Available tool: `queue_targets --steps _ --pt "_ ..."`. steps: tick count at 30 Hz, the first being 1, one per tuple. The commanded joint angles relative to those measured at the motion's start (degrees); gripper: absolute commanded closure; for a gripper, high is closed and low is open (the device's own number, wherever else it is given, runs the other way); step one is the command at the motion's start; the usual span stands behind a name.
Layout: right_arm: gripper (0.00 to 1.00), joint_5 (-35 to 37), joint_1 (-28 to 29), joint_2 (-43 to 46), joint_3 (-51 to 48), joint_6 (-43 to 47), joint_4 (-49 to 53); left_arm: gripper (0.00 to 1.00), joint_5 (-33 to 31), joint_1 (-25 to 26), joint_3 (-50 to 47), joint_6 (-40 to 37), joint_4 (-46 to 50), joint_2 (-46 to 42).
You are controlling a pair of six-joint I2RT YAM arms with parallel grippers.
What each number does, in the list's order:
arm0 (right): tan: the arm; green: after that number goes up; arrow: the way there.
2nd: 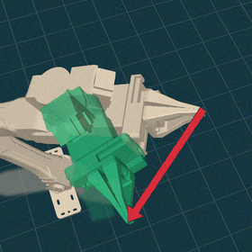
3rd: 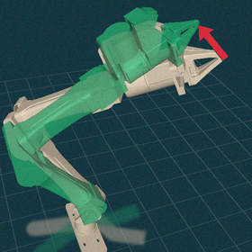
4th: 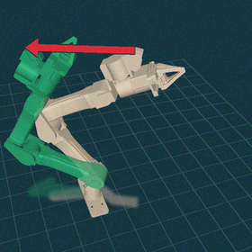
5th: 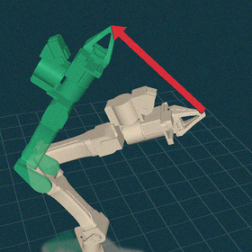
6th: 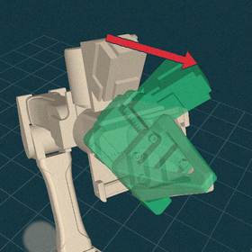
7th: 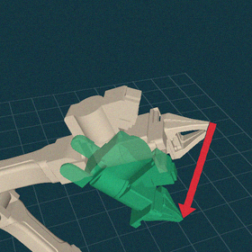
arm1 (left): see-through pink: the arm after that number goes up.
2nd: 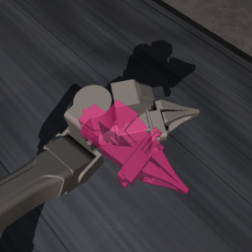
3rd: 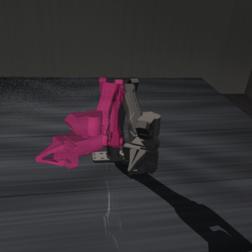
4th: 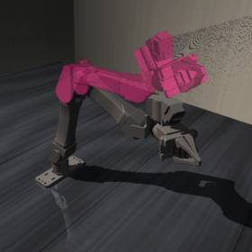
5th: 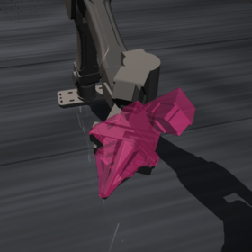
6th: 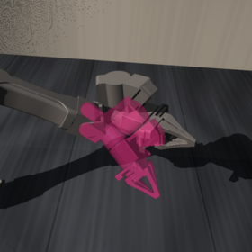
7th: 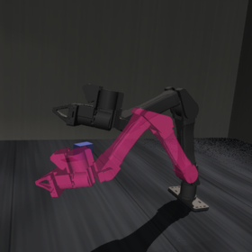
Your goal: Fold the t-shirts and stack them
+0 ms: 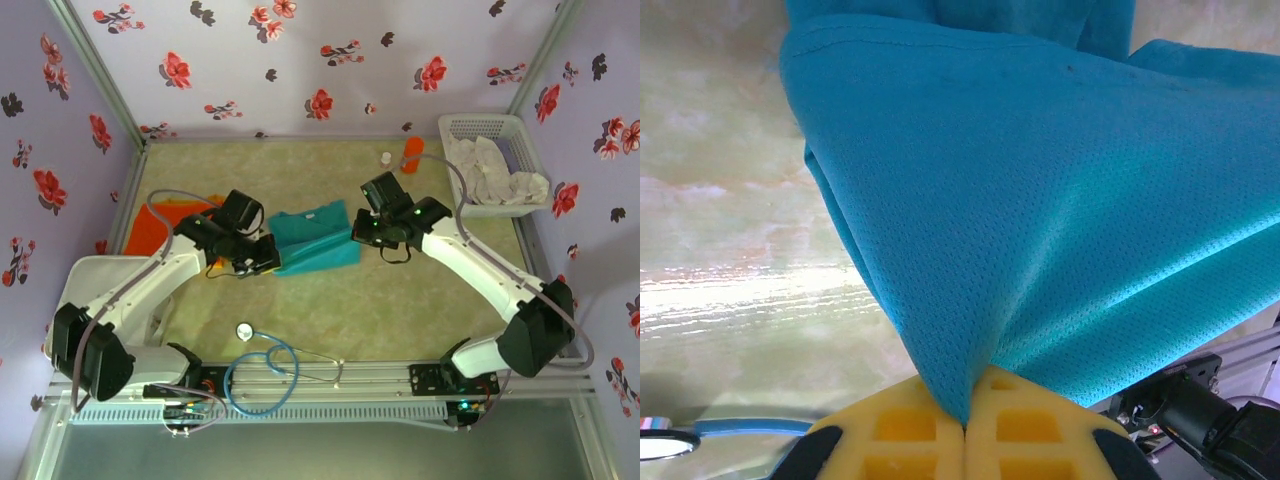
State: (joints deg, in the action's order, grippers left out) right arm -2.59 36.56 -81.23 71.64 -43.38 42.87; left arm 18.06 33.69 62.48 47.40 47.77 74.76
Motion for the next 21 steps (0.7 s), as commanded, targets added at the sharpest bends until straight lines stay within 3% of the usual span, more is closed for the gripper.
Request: queue_targets --steps 1,21 --pt "1.00 1.5 -1.7 -1.3 2.2 1.9 1.9 1.00 0.0 -1.6 0.6 -2.2 2.5 1.1" --pt "1.00 -2.0 -5.7 -9.9 9.0 4.0 -0.5 1.00 3.1 -7.6 5.1 -6.9 0.3 9.4"
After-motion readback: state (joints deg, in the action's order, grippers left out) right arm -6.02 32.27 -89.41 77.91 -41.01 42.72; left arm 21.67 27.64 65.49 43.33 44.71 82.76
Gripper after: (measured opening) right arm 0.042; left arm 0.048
